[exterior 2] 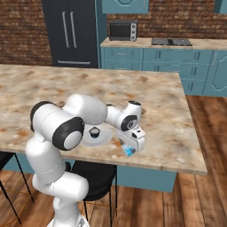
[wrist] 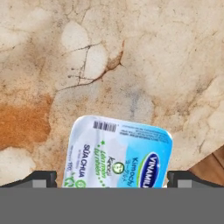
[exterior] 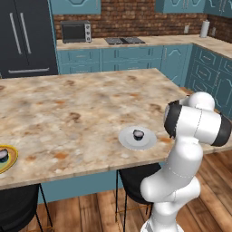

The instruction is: Place two yogurt containers on each plate.

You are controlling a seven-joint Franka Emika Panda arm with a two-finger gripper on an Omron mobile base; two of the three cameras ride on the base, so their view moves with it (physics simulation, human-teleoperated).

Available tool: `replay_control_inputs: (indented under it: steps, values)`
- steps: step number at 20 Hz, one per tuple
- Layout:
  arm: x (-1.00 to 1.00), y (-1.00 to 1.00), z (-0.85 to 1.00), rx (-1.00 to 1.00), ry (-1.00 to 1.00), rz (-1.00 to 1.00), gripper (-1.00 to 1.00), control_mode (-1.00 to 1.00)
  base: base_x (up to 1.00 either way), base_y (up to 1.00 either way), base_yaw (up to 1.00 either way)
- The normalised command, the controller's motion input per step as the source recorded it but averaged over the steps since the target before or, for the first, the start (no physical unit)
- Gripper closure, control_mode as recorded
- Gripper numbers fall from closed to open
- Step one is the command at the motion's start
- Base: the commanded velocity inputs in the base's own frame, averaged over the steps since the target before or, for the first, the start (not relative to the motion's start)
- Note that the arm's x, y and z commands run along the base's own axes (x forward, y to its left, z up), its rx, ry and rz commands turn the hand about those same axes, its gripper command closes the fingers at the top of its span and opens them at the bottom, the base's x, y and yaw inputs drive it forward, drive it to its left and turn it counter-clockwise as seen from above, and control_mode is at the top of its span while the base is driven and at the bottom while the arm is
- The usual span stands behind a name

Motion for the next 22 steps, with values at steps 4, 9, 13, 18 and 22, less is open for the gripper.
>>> replay_control_inputs:
  steps: [4,9,13,18,22]
  values:
    - [0.03,0.0,-0.01,0.0,0.0,0.0,-1.0,-1.0,0.0,0.0,0.0]
    - [0.01,-0.02,-0.2,0.0,0.0,0.0,-1.0,-1.0,0.0,0.0,0.0]
    - [0.0,-0.01,-0.28,0.0,-0.02,0.0,-1.0,-1.0,0.0,0.0,0.0]
    - [0.0,0.01,0.0,0.0,0.0,0.0,1.0,-1.0,0.0,0.0,0.0]
    - [-0.07,0.52,0.21,-0.12,-0.04,0.09,1.0,-1.0,0.0,0.0,0.0]
